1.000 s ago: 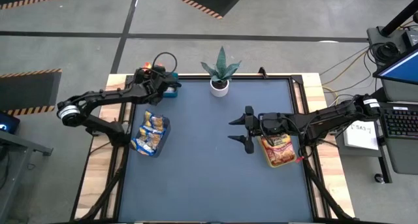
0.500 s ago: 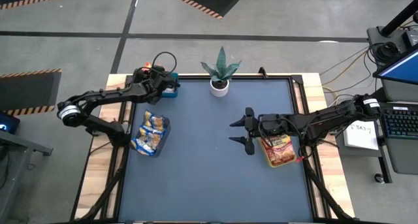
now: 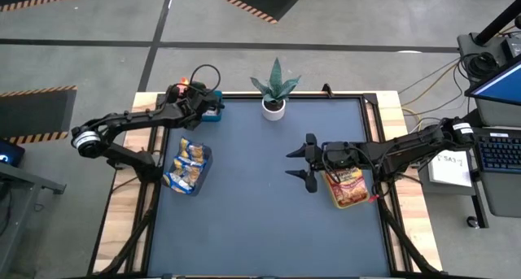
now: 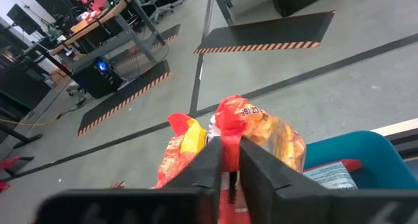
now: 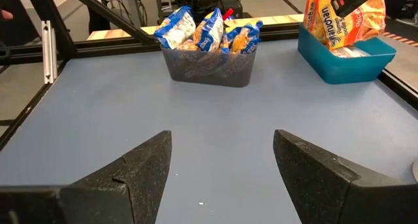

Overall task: Sort Maruchan noodles
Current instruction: Put the orange noodle pack into the blue bin

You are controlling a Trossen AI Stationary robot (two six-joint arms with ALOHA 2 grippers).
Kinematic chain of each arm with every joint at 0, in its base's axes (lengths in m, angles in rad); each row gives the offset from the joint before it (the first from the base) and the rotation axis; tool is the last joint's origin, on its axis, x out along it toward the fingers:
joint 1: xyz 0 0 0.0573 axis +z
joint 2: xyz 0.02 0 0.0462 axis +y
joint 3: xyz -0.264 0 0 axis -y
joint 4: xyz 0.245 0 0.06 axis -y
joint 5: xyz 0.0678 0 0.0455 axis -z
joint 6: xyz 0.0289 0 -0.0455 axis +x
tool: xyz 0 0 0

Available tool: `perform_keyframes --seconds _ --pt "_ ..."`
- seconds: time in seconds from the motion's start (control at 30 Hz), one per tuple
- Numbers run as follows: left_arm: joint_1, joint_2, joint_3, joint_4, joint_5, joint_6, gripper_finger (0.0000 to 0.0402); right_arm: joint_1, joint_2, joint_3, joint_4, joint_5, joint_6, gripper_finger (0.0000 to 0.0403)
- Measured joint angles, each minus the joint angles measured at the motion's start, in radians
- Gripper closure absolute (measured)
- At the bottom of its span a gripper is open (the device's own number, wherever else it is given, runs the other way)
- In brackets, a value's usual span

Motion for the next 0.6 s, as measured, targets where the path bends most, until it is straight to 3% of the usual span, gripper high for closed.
perform_keyframes --seconds 0.1,0.33,0.5,0.6 --pt "0.0 0.0 0.003 -0.001 0.0 0.0 0.0396 0.0 0.0 0.0 0.0 0.0 -0.001 0.0146" --pt "0.0 0.0 0.086 -0.058 0.001 0.057 0.04 0.0 0.0 0.0 0.0 0.0 -0.002 0.0143" --pt "0.037 0.01 0.183 -0.179 0.088 0.044 0.0401 0.0 0.0 0.0 0.0 0.0 -0.001 0.0148" --pt "0.056 0.021 0.211 -0.219 0.09 0.045 0.0401 0.0 0.0 0.0 -0.002 0.0 0.006 0.0149"
